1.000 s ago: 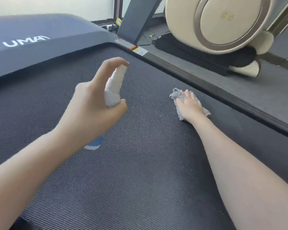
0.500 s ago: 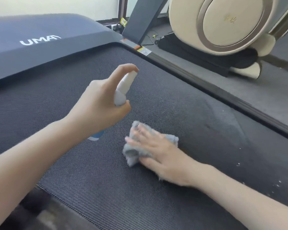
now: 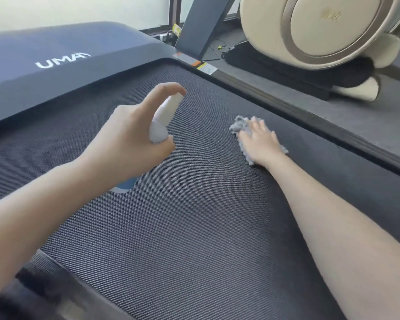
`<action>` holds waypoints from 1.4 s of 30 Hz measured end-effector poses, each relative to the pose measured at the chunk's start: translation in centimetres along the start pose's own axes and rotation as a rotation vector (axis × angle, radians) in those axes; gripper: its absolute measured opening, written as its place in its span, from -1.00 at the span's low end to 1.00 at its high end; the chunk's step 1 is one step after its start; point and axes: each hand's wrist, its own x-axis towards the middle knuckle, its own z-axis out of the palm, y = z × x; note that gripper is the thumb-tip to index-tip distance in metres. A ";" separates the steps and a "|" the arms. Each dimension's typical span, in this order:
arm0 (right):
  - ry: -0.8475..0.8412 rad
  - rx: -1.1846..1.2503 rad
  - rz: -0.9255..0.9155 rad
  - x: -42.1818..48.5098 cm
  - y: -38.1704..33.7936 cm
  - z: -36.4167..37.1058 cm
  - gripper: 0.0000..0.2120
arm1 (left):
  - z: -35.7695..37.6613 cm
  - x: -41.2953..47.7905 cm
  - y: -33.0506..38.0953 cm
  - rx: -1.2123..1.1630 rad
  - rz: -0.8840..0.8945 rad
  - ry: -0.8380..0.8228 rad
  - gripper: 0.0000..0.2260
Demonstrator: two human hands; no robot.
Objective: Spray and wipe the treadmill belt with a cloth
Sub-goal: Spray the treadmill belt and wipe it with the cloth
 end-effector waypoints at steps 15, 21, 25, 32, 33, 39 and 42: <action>-0.249 0.173 -0.858 -14.8 -8.2 0.4 -0.49 | -0.8 0.1 -0.8 -0.011 0.014 0.026 -0.45; -0.146 0.001 -0.898 -17.7 -6.7 0.9 -0.48 | -0.8 0.1 -0.7 -0.017 0.030 0.016 -0.46; -0.082 0.076 -0.474 -10.1 -3.9 0.0 -0.43 | -0.6 0.2 -0.6 -0.029 0.028 0.004 -0.46; -0.040 -0.026 0.201 -2.0 4.1 -1.6 -0.50 | -0.6 0.3 -0.3 -0.030 0.031 0.006 -0.46; -0.036 -0.014 0.214 -2.4 3.7 -1.8 -0.50 | -0.5 0.2 -0.2 -0.038 0.033 0.002 -0.46; -0.116 0.072 0.054 -6.8 0.4 -3.3 -0.51 | -0.1 -0.5 0.9 -0.053 0.054 -0.014 -0.45; -0.127 -0.015 -0.232 -9.6 -0.4 -2.0 -0.54 | -0.2 -0.8 1.5 -0.056 0.055 -0.008 -0.45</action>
